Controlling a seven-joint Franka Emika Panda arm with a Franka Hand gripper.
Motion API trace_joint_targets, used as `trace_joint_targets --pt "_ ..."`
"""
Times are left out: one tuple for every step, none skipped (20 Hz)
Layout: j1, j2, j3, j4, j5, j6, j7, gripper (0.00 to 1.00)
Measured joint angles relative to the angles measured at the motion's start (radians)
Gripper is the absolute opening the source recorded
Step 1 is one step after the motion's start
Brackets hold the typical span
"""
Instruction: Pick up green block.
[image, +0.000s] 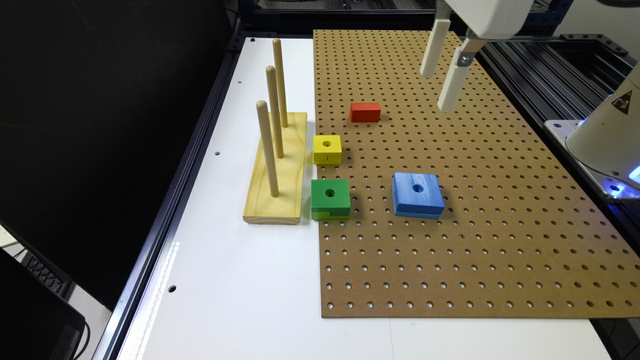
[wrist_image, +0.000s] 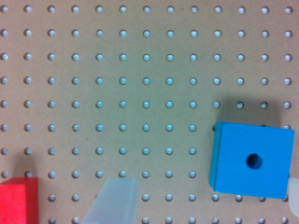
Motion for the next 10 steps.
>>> trace_joint_targets --pt "0.000 0.000 0.007 0.001 0.0002 0.000 0.007 1.00" --pt "0.000 0.001 0.011 0.003 0.0002 0.000 0.011 1.00" --pt "0.000 0.001 0.013 0.004 0.0002 0.000 0.013 1.00" --pt "0.000 0.001 0.013 0.004 0.0002 0.000 0.013 1.00" --pt "0.000 0.001 0.013 0.005 0.0002 0.000 0.014 1.00" --pt "-0.001 0.003 0.013 0.009 0.0002 0.000 0.014 1.00" --pt "-0.001 0.006 0.013 0.014 0.0002 0.000 0.014 1.00" --pt "-0.001 0.011 0.013 0.020 0.0002 0.000 0.014 1.00" --pt "-0.002 0.020 0.013 0.032 0.0002 0.001 0.014 1.00" --pt "-0.003 0.033 0.013 0.045 0.0002 0.001 0.014 1.00"
